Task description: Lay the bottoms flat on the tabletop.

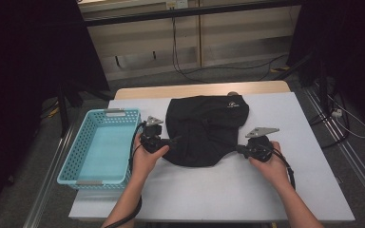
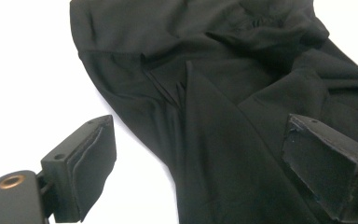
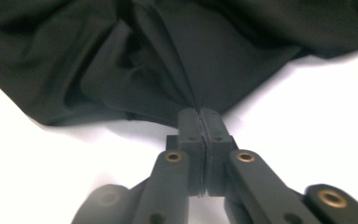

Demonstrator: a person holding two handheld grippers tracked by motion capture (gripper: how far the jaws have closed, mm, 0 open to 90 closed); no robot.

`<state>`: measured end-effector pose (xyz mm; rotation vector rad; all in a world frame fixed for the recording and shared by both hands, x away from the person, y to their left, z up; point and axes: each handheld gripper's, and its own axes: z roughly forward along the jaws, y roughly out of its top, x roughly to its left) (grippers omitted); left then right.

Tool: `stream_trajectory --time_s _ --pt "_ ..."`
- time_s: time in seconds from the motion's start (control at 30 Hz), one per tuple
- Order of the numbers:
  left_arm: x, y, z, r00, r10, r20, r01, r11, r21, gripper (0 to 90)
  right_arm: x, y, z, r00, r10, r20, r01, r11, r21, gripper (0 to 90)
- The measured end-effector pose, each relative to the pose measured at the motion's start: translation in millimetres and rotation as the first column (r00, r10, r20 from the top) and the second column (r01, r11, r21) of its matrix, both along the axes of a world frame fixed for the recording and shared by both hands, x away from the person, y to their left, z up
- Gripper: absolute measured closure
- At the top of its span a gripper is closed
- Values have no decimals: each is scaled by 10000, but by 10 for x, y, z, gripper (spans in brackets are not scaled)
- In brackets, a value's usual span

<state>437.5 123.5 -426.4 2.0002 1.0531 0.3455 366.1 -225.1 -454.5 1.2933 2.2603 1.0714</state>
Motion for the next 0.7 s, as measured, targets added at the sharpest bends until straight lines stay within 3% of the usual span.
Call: stream_trajectory --time_s 0.03,0.07,0.1,0.13,0.17,0.2,0.23,0.27,0.33,0.43,0.47,0.5,0.53,0.57,0.6,0.63,0.7 --pt "0 0 0 10000 0 0 0 10000 0 108 0 0 0 10000 0 0 0 10000 0 876" --pt "3 -16 -32 10000 48 16 -48 10000 -25 119 5 8 26 9993 -181 312 178 9998 102 800" --pt "3 -16 -32 10000 48 16 -48 10000 -25 128 5 8 26 9993 -181 312 178 9998 102 800" --pt "7 -28 -66 10000 -60 -50 61 9999 118 147 34 22 51 9983 -283 508 264 9989 384 728" --pt "7 -28 -66 10000 -60 -50 61 9999 118 178 34 22 51 9983 -283 508 264 9989 384 728" --pt "0 -59 -109 9999 -85 -81 86 9998 152 224 77 66 72 9967 -322 750 290 9986 445 657" --pt "0 -59 -109 9999 -85 -81 86 9998 152 260 77 66 72 9967 -322 750 290 9986 445 657" --pt "-1 -83 -151 9994 -164 -298 170 9996 227 307 124 128 82 9957 -304 881 267 9987 427 599" --pt "2 -97 -179 9985 -284 -468 301 9989 347 361 167 185 69 9947 -379 953 310 9968 732 557" --pt "0 -120 -210 9982 -277 -528 300 9986 433 457 228 281 63 9955 -348 877 281 9967 768 491" --pt "-7 -137 -234 9966 -476 -678 517 9969 601 563 265 361 57 9955 -247 920 178 9970 749 480" --pt "-7 -137 -234 9966 -476 -678 517 9969 601 580 265 361 57 9955 -247 920 178 9970 749 480" --pt "-18 -157 -249 9945 -671 -798 733 9943 774 660 292 447 37 9962 -103 869 53 9983 581 465" --pt "-22 -166 -251 9940 -761 -784 832 9924 909 660 292 447 37 9962 -103 869 53 9983 581 465" --pt "-31 -184 -250 9929 -827 -860 912 9909 995 733 299 519 10 9968 48 801 -71 9996 284 480" --pt "-31 -184 -250 9929 -827 -860 912 9909 995 781 299 519 10 9968 48 801 -71 9996 284 480" --pt "-40 -190 -232 9918 -791 -1007 895 9906 1033 828 300 573 -30 9975 108 694 -106 9999 -37 556"
